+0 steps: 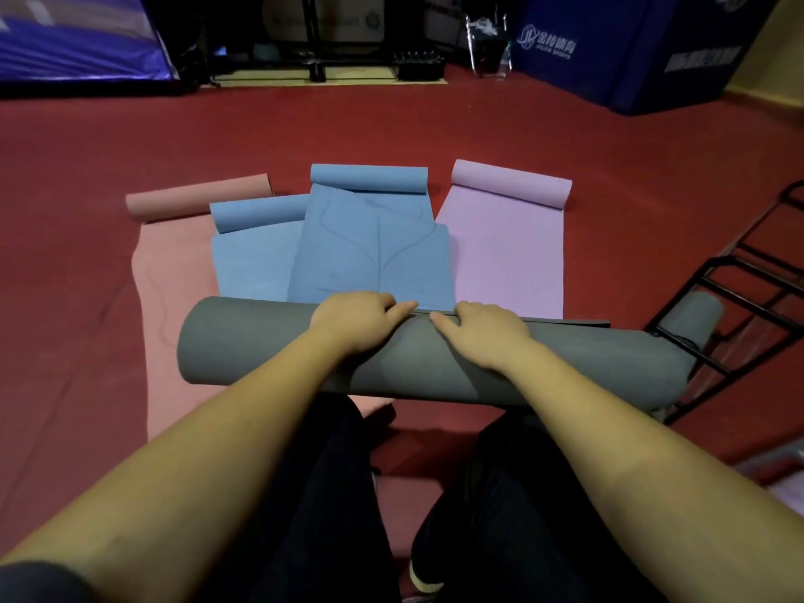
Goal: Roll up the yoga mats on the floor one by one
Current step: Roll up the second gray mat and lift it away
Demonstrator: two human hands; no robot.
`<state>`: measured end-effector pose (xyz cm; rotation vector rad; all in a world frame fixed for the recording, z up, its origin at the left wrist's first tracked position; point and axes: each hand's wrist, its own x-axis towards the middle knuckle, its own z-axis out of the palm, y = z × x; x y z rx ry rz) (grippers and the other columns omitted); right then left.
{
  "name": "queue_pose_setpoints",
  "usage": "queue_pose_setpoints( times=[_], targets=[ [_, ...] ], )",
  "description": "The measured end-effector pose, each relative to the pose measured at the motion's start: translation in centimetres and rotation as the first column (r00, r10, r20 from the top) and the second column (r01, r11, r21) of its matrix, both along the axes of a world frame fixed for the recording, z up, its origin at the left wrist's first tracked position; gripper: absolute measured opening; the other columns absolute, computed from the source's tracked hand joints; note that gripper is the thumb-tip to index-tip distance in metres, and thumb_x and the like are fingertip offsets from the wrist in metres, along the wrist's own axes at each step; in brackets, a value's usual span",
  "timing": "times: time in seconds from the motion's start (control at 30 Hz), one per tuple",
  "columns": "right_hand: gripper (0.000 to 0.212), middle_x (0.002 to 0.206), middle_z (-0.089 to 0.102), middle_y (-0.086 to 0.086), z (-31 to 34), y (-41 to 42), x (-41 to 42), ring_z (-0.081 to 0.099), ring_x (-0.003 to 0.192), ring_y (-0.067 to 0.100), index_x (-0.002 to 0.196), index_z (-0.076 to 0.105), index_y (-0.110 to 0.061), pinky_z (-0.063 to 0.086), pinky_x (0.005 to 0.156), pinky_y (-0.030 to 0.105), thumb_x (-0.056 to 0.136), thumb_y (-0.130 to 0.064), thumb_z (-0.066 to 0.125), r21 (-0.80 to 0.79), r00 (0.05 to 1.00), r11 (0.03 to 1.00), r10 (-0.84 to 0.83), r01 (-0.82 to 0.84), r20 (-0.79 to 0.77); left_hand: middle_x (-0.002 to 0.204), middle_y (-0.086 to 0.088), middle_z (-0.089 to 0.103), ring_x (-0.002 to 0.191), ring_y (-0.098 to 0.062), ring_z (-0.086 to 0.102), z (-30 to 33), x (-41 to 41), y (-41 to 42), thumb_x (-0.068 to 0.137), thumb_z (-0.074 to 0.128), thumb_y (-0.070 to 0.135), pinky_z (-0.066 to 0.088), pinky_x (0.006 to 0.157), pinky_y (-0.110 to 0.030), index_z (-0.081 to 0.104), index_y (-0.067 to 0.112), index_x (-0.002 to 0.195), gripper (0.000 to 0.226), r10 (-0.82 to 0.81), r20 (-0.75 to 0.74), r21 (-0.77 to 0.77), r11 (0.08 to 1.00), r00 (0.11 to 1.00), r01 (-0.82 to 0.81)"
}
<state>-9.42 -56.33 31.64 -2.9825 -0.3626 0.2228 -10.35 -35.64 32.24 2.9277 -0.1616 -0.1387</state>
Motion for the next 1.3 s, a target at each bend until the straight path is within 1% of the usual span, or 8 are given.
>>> queue_pose_setpoints(
  times=[0.17, 0.3, 0.37, 0.43, 0.5, 0.63, 0.97, 1.3],
  targets=[
    [0.074, 0.122, 0.065, 0.007, -0.3, -0.4, 1.4, 0.058, 0.112, 0.029, 0.114, 0.063, -0.018, 0.043, 0.086, 0.038, 0.092, -0.074, 0.020, -0.001, 0.999, 0.999, -0.037, 0.037, -0.028, 0.080, -0.010, 0.061, 0.083, -0.033, 0.055, -1.9, -2.1, -1.0, 0.096, 0.039, 0.040, 0.040, 0.071, -0.042, 0.057, 0.014, 0.075, 0.038, 0.169, 0.505, -0.291, 0.957, 0.847, -0.018],
    [0.075, 0.126, 0.064, 0.009, -0.5, -0.4, 2.4, 0.057, 0.115, 0.029, 0.116, 0.066, -0.019, 0.038, 0.082, 0.036, 0.093, -0.073, 0.020, -0.010, 0.998, 1.000, -0.011, 0.010, -0.065, 0.060, -0.002, 0.050, 0.061, -0.019, 0.049, -6.3, -9.1, -4.2, 0.089, 0.051, 0.036, 0.039, 0.061, -0.040, 0.048, 0.023, 0.064, 0.029, 0.260, 0.310, -0.656, 0.754, 0.915, 0.008],
    [0.075, 0.127, 0.063, 0.010, -0.5, -0.2, 2.9, 0.056, 0.115, 0.030, 0.117, 0.067, -0.018, 0.037, 0.082, 0.036, 0.093, -0.072, 0.019, -0.012, 0.995, 1.000, 0.001, -0.003, -0.095, 0.064, -0.007, 0.060, 0.056, -0.017, 0.052, -7.7, -10.9, -5.8, 0.092, 0.050, 0.033, 0.048, 0.056, -0.036, 0.061, 0.017, 0.076, 0.025, 0.342, -0.266, -0.841, 0.375, 0.901, -0.390],
    [0.075, 0.127, 0.063, 0.011, -0.4, 0.1, 3.2, 0.056, 0.115, 0.030, 0.117, 0.067, -0.017, 0.037, 0.082, 0.036, 0.094, -0.071, 0.020, -0.008, 0.992, 1.000, 0.008, -0.009, -0.123, 0.106, -0.018, 0.068, 0.081, -0.030, 0.067, -8.8, -10.5, -6.1, 0.102, 0.036, 0.033, 0.053, 0.064, -0.034, 0.058, 0.001, 0.123, 0.043, 0.179, -0.784, -0.620, -0.191, 0.594, -0.761],
    [0.076, 0.126, 0.063, 0.012, -0.4, 0.3, 3.4, 0.057, 0.113, 0.030, 0.116, 0.068, -0.016, 0.037, 0.082, 0.036, 0.094, -0.071, 0.021, -0.006, 0.992, 1.000, 0.013, -0.014, -0.125, 0.146, -0.026, 0.044, 0.123, -0.046, 0.053, -9.5, -9.6, -5.8, 0.105, 0.020, 0.046, 0.047, 0.094, -0.046, 0.032, 0.000, 0.149, 0.064, 0.058, -0.875, -0.428, -0.558, 0.481, -0.711],
    [0.075, 0.117, 0.066, 0.010, -0.5, 0.6, 3.1, 0.058, 0.105, 0.030, 0.106, 0.070, -0.018, 0.038, 0.077, 0.035, 0.092, -0.073, 0.022, -0.002, 0.998, 1.000, -0.005, 0.005, -0.056, 0.147, -0.008, 0.049, 0.134, -0.036, 0.045, -8.6, -7.7, -6.4, 0.100, 0.026, 0.058, 0.026, 0.116, -0.050, 0.049, 0.021, 0.139, 0.059, 0.081, -0.798, -0.399, -0.813, 0.597, -0.424],
    [0.062, 0.124, 0.064, 0.013, 3.6, -1.1, 4.0, 0.057, 0.113, 0.032, 0.117, 0.065, -0.016, 0.042, 0.089, 0.037, 0.101, -0.059, 0.023, 0.408, 0.982, 0.903, -0.177, 0.135, 0.067, 0.113, 0.005, 0.072, 0.111, -0.022, 0.062, 1.2, -0.8, -5.7, 0.089, 0.038, 0.063, 0.045, 0.098, -0.052, 0.067, 0.033, 0.109, 0.046, 0.214, -0.615, -0.635, -0.705, 0.759, -0.315],
    [0.069, 0.132, 0.059, -0.004, 0.1, 3.3, 0.1, 0.052, 0.125, 0.017, 0.132, 0.057, -0.029, 0.033, 0.113, 0.039, 0.091, -0.070, 0.020, 0.888, 0.888, 0.207, -0.312, 0.410, -0.337, 0.099, 0.005, 0.076, 0.100, -0.014, 0.066, 4.0, -0.4, -5.9, 0.097, 0.029, 0.068, 0.049, 0.099, -0.032, 0.073, 0.023, 0.098, 0.063, 0.293, -0.461, -0.830, -0.476, 0.838, -0.290]
  ],
)
